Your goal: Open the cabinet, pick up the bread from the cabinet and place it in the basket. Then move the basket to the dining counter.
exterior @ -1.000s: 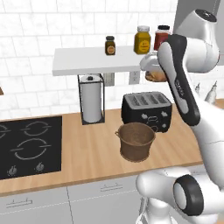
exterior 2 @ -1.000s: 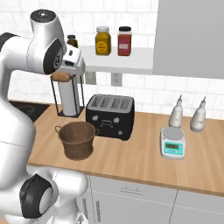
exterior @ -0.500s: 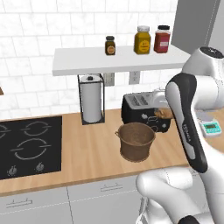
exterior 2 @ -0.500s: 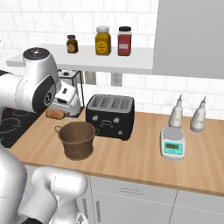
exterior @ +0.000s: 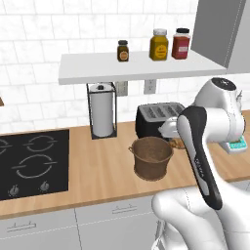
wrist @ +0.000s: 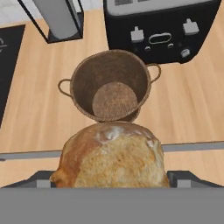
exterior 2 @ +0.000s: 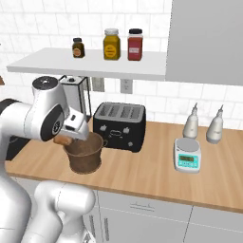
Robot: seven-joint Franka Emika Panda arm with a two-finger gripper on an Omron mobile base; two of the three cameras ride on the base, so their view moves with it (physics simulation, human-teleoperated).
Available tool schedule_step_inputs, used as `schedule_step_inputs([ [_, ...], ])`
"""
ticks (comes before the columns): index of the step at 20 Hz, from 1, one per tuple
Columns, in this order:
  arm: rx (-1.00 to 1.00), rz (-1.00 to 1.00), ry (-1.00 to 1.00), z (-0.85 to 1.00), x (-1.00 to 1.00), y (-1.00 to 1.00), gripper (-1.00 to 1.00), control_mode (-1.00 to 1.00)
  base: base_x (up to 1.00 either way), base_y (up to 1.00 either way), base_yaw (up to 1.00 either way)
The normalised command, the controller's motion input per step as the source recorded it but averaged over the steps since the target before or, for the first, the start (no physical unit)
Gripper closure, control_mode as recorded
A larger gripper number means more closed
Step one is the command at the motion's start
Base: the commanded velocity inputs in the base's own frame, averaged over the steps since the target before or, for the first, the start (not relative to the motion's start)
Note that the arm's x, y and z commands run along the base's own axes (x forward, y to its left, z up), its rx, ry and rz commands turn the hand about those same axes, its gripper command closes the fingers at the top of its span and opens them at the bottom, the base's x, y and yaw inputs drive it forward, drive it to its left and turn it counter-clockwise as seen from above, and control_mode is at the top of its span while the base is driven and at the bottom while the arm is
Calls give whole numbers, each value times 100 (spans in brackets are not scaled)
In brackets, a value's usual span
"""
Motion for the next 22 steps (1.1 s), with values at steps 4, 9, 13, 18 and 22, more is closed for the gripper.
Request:
schedule_step_inputs([
  [4, -2, -2, 2, -31, 21, 4, 100, -100, 0, 0, 0],
  [9, -6, -1, 2, -11, 36, 26, 100, -100, 0, 0, 0],
  [13, -2, 0, 6, -39, 25, 10, 100, -100, 0, 0, 0],
  [18, -1, 0, 8, -48, 12, 0, 100, -100, 0, 0, 0],
  [22, -2, 0, 0, -18, 20, 1, 100, -100, 0, 0, 0],
])
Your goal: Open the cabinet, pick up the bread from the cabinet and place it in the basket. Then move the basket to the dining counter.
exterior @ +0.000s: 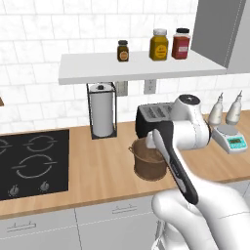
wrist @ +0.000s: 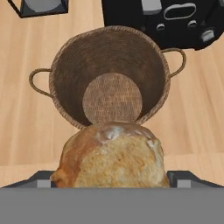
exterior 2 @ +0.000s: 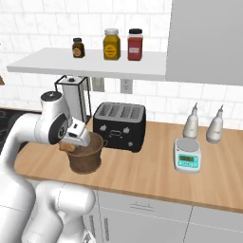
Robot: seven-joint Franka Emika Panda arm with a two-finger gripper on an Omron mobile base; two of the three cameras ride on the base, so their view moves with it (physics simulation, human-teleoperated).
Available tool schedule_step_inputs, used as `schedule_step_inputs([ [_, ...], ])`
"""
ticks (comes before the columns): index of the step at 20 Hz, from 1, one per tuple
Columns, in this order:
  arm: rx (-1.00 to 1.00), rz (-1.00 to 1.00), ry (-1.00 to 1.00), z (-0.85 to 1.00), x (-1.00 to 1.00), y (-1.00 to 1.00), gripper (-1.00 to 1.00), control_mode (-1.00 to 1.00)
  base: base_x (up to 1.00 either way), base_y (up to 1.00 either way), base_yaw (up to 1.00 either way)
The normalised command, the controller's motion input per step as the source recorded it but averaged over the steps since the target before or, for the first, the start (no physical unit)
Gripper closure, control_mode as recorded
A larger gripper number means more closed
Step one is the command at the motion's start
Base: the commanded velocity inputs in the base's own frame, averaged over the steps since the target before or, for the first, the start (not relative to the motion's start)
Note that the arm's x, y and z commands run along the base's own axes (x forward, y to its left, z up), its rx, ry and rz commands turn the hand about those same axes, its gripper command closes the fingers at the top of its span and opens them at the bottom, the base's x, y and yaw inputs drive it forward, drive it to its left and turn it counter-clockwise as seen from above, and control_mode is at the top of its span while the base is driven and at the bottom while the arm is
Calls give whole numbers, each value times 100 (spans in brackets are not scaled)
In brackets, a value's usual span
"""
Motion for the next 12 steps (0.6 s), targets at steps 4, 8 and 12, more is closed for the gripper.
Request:
schedule_step_inputs([
  [4, -2, 0, 1, -4, 37, 2, 100, -100, 0, 0, 0],
  [8, -2, 0, 9, -18, 51, 0, 100, -100, 0, 0, 0],
  [12, 0, 0, 11, -31, 44, 0, 100, -100, 0, 0, 0],
])
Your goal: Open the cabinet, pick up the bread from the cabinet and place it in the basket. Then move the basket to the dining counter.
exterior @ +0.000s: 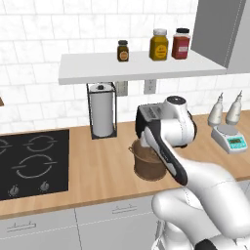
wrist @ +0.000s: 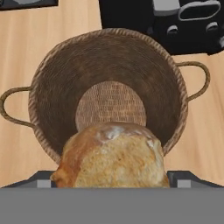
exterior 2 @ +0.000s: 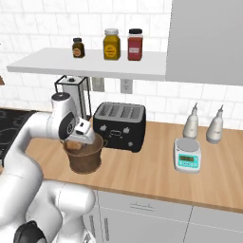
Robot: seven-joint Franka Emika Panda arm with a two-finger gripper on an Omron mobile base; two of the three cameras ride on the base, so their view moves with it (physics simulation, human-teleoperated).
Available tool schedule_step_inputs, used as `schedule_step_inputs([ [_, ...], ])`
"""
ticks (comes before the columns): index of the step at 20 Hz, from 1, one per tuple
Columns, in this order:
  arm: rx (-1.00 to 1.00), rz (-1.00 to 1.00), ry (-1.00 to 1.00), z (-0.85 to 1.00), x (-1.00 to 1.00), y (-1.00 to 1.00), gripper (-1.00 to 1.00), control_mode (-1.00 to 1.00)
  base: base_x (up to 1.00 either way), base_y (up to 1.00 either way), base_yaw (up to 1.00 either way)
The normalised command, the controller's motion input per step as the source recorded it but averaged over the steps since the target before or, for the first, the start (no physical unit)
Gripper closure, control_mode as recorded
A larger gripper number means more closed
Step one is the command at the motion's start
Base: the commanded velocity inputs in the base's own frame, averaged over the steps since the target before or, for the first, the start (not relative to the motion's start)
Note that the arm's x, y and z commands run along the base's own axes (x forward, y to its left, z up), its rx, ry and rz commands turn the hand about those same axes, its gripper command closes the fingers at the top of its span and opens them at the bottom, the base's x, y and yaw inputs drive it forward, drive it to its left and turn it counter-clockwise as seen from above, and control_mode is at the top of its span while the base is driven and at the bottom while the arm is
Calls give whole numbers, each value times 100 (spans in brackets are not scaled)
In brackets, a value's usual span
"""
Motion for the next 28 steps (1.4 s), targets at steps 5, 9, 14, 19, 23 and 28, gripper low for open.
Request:
schedule_step_inputs([
  [5, 0, 0, 11, -29, 29, 0, 100, -100, 0, 0, 0],
  [9, 0, 0, 12, -38, 16, 0, 100, -100, 0, 0, 0],
  [14, 0, 0, 4, -32, 14, 0, 100, -100, 0, 0, 0],
  [19, 0, 1, 2, -26, 20, 0, 100, -100, 0, 0, 0],
  [23, 0, 1, 5, -30, 12, 0, 100, -100, 0, 0, 0],
  [28, 0, 1, 8, -37, 10, 0, 100, -100, 0, 0, 0],
])
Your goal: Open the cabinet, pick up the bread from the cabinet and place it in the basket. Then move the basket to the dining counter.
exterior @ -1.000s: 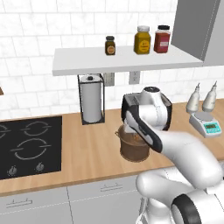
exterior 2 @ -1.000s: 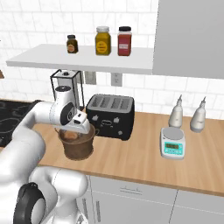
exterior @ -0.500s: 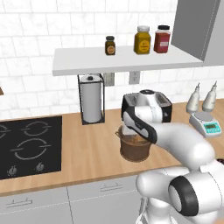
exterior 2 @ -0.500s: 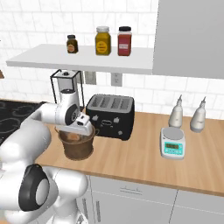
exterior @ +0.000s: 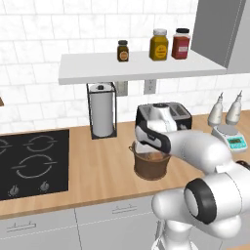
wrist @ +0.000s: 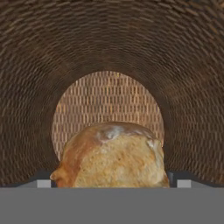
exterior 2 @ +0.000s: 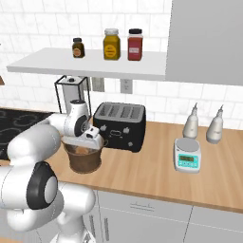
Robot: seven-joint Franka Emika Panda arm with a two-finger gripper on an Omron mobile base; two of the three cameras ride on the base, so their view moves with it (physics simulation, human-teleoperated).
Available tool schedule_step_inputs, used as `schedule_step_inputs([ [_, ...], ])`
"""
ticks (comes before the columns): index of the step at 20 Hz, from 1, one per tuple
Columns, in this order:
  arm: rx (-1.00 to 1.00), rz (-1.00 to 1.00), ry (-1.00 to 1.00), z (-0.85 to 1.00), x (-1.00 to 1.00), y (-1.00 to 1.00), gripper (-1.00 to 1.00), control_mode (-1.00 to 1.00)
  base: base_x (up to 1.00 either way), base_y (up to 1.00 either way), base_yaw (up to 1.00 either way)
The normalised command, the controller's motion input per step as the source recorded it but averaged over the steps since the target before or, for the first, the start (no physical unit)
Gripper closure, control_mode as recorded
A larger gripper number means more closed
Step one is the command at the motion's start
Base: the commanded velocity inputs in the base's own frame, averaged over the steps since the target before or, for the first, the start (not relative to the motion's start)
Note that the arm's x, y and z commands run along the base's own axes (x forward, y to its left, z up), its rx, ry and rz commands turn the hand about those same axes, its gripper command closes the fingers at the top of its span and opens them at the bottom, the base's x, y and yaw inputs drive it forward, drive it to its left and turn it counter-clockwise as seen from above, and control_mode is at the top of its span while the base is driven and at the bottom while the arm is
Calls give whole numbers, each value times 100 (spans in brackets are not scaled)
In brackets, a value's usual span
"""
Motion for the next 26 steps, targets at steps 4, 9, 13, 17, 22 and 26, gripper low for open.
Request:
schedule_step_inputs([
  [4, 0, 0, 4, -30, 3, 0, -100, -100, 0, 0, 0],
  [9, 0, 0, 0, -11, 0, 0, -100, -100, 0, 0, 0],
  [13, 0, 4, -15, 0, 0, 0, -100, -100, 0, 0, 0],
  [17, 0, 0, -16, 0, 0, 0, -100, -100, 0, 0, 0],
  [22, 0, 0, -9, 12, -21, 0, -100, -100, 0, 0, 0],
  [26, 0, -9, -6, 51, -26, 0, -100, -100, 0, 0, 0],
])
